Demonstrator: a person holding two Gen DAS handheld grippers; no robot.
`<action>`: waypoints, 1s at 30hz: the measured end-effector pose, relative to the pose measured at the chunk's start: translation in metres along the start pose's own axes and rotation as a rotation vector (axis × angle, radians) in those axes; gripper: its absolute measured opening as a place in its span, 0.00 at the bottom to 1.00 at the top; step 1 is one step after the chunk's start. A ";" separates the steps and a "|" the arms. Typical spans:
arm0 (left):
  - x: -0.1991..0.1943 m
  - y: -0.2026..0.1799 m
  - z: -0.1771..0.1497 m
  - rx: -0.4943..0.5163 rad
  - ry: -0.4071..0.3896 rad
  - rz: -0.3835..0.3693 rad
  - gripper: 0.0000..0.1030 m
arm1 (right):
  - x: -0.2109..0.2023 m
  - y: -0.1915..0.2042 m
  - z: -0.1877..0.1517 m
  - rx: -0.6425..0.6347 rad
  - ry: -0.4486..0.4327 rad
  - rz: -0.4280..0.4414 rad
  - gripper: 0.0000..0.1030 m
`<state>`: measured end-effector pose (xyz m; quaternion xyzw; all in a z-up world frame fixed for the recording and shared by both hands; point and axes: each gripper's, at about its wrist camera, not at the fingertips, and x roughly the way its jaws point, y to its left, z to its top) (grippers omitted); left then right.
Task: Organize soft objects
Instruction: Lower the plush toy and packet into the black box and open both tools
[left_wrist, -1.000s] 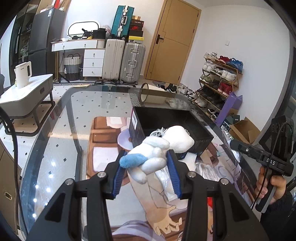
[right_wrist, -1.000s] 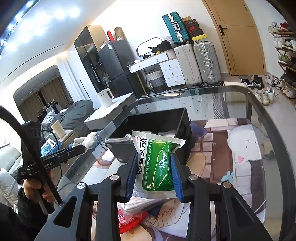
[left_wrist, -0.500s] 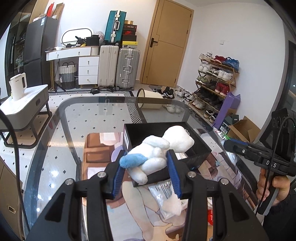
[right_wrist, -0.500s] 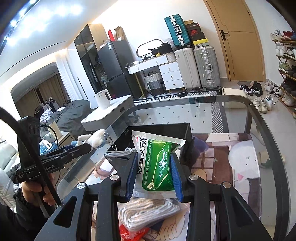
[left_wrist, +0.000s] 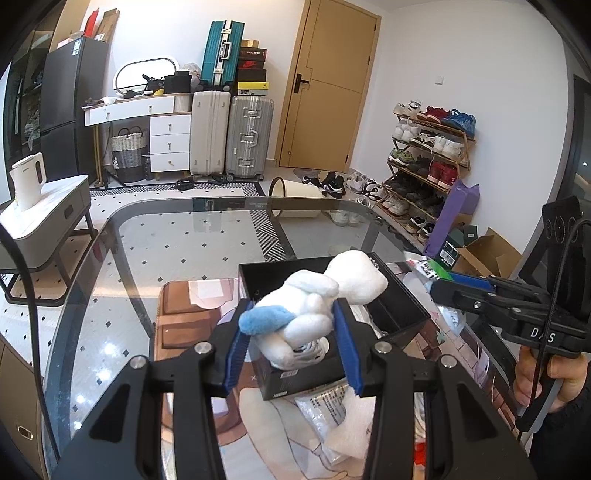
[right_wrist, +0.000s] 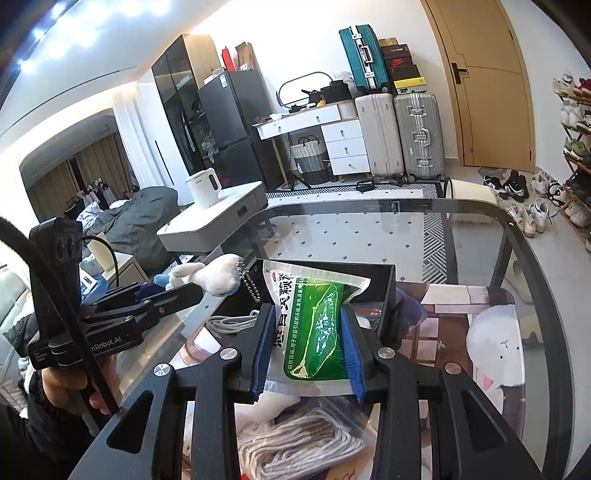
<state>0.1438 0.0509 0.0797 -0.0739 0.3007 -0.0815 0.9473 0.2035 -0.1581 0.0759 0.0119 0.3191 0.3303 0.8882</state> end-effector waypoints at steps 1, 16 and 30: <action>0.002 -0.001 0.000 0.002 0.000 -0.003 0.42 | 0.003 0.000 0.002 -0.003 0.005 -0.002 0.34; 0.043 0.002 0.011 0.015 0.030 0.009 0.42 | 0.049 -0.008 0.020 -0.011 0.084 -0.028 0.34; 0.075 -0.003 0.008 0.038 0.076 0.017 0.42 | 0.075 -0.018 0.018 -0.054 0.139 -0.096 0.34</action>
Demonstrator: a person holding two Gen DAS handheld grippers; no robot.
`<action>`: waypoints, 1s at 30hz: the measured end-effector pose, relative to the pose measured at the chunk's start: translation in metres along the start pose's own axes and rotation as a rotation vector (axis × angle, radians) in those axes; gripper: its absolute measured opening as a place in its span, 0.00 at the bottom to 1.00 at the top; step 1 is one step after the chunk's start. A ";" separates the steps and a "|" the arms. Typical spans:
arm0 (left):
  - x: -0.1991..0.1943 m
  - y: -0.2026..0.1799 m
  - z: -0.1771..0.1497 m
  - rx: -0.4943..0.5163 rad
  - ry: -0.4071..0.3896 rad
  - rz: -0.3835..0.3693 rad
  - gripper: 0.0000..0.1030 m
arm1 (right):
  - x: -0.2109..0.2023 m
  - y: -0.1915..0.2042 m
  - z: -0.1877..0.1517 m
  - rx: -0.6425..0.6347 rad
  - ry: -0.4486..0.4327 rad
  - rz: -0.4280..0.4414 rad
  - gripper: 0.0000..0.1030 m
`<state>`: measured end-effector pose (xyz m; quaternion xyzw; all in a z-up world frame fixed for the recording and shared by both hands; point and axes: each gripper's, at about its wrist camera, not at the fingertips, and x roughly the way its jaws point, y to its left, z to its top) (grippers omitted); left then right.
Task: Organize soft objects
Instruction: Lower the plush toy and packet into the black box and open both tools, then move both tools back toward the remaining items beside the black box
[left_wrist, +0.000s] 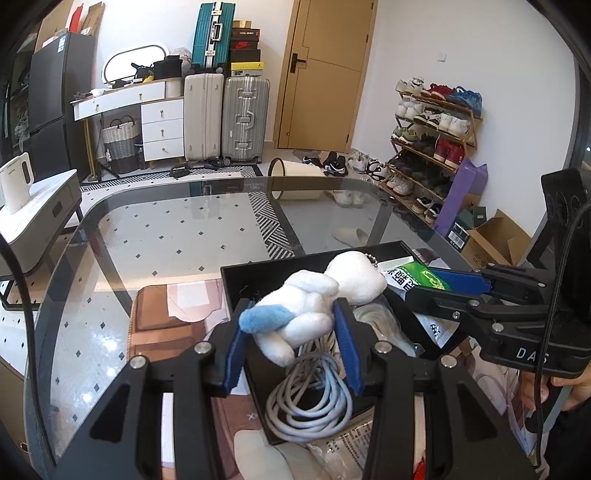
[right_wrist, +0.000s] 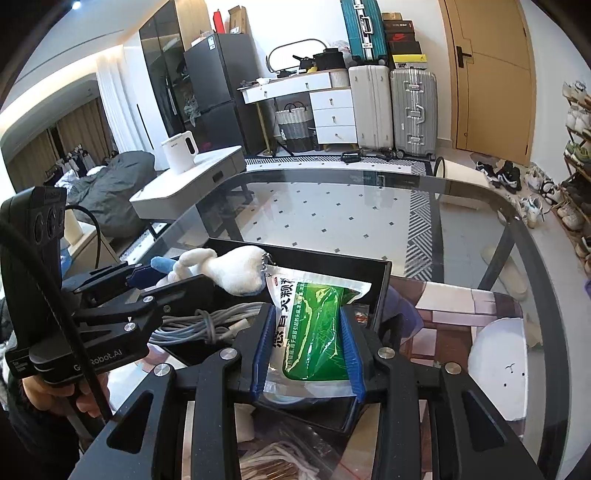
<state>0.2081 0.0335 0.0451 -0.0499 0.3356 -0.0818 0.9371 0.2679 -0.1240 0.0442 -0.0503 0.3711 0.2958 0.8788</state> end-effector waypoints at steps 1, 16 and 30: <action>0.002 -0.002 0.000 0.010 0.002 0.008 0.42 | 0.001 0.000 0.000 -0.004 0.003 -0.004 0.34; 0.012 -0.018 -0.005 0.087 0.020 0.023 0.42 | 0.033 0.019 -0.003 -0.102 0.067 -0.069 0.34; -0.015 -0.021 -0.011 0.089 -0.006 0.007 0.67 | 0.004 0.011 -0.014 -0.060 -0.013 -0.081 0.53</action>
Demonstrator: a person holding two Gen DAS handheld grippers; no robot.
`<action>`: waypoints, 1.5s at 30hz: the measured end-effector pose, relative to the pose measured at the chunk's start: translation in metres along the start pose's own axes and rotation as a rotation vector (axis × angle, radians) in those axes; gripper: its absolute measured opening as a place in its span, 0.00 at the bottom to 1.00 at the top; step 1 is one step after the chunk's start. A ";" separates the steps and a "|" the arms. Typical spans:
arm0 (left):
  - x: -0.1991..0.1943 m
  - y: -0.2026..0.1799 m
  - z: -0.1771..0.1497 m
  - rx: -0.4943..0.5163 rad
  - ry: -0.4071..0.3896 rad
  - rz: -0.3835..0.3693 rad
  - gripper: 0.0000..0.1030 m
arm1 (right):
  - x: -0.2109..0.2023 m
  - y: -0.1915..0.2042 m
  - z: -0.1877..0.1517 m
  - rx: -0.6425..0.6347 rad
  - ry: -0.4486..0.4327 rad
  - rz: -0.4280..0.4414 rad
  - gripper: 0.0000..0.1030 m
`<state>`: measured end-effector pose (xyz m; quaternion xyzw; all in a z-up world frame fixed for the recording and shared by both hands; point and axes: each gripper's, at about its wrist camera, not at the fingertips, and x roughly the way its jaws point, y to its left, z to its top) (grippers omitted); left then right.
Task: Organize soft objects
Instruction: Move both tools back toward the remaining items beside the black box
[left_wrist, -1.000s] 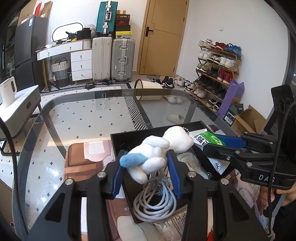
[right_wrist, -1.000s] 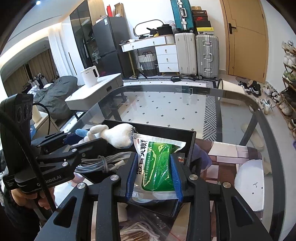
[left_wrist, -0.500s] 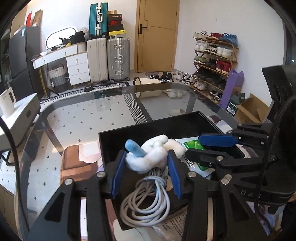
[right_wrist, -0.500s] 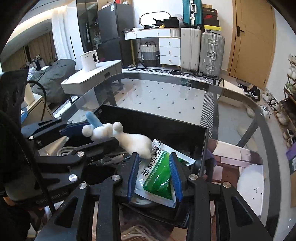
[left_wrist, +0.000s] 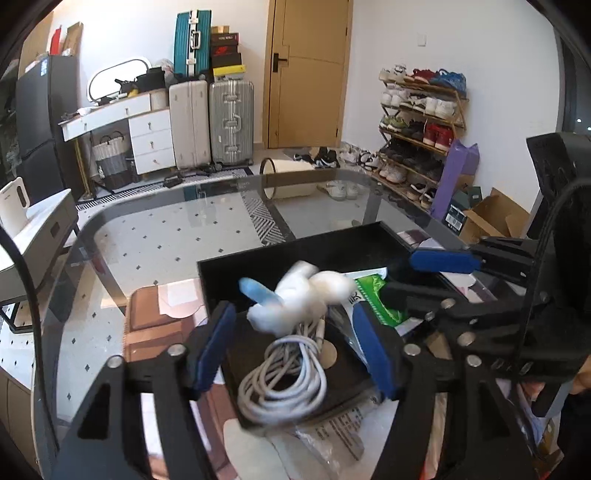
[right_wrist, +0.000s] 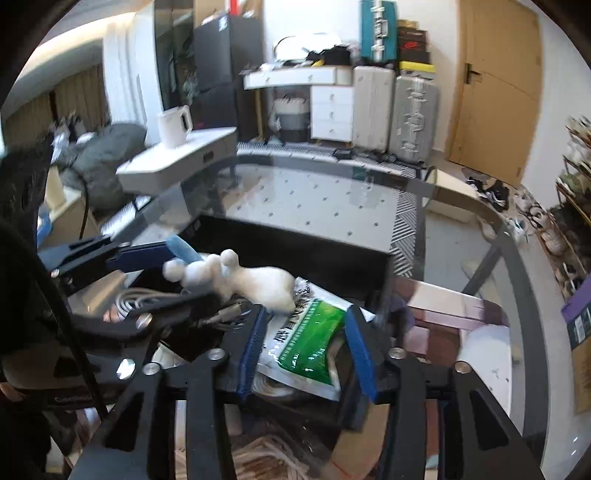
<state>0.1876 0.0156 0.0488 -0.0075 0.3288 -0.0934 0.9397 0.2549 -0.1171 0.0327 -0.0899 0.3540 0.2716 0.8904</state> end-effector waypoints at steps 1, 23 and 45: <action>-0.004 -0.001 -0.001 0.001 -0.005 0.004 0.72 | -0.008 -0.003 -0.001 0.022 -0.016 0.018 0.60; -0.084 0.009 -0.040 -0.083 -0.084 0.086 1.00 | -0.093 0.006 -0.049 0.046 -0.098 0.027 1.00; -0.073 0.005 -0.073 -0.073 -0.022 0.119 1.00 | -0.070 0.020 -0.076 0.062 0.031 0.045 1.00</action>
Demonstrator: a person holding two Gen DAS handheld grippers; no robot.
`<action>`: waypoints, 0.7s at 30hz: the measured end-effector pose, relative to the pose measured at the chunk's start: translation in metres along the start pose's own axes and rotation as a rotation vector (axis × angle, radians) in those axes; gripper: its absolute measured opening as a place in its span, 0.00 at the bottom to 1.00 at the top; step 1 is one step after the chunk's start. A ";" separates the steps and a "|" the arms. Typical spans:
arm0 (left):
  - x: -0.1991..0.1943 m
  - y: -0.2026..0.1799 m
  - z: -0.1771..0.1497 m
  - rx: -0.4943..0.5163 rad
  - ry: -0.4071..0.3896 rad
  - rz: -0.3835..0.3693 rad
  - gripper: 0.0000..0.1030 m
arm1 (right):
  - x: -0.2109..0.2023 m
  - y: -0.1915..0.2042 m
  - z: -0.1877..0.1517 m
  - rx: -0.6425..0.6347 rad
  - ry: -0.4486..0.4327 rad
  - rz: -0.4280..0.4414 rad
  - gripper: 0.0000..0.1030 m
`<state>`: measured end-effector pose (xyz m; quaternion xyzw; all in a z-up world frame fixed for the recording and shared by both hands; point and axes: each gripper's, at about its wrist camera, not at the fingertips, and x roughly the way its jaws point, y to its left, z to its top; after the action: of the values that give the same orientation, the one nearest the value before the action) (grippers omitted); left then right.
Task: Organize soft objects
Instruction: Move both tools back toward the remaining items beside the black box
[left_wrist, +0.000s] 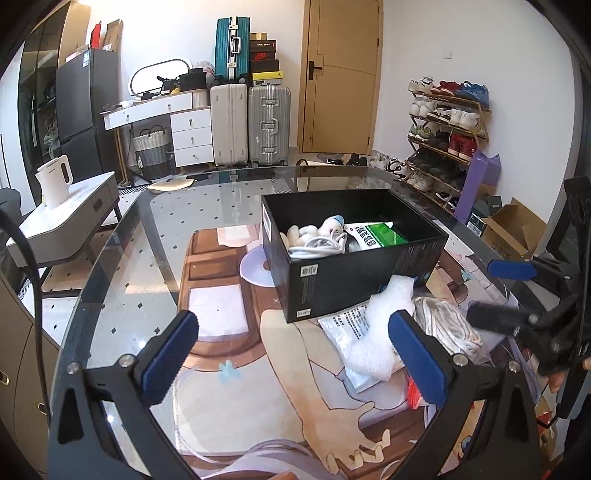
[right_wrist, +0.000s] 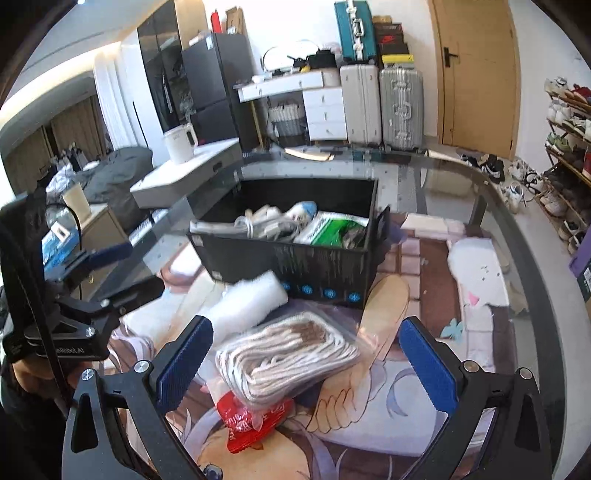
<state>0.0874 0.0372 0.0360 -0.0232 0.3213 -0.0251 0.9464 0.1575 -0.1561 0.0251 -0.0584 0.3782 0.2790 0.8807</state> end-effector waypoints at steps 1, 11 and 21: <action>0.001 -0.001 -0.001 0.000 0.001 0.001 1.00 | 0.002 0.002 -0.001 -0.010 0.009 0.002 1.00; 0.008 -0.006 -0.013 0.016 0.020 -0.004 1.00 | 0.021 0.010 -0.009 -0.020 0.071 0.023 1.00; 0.015 -0.010 -0.018 0.023 0.045 -0.012 1.00 | 0.033 0.009 -0.018 -0.039 0.119 0.031 1.00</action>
<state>0.0882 0.0254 0.0130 -0.0137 0.3419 -0.0352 0.9390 0.1598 -0.1396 -0.0102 -0.0864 0.4250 0.2959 0.8511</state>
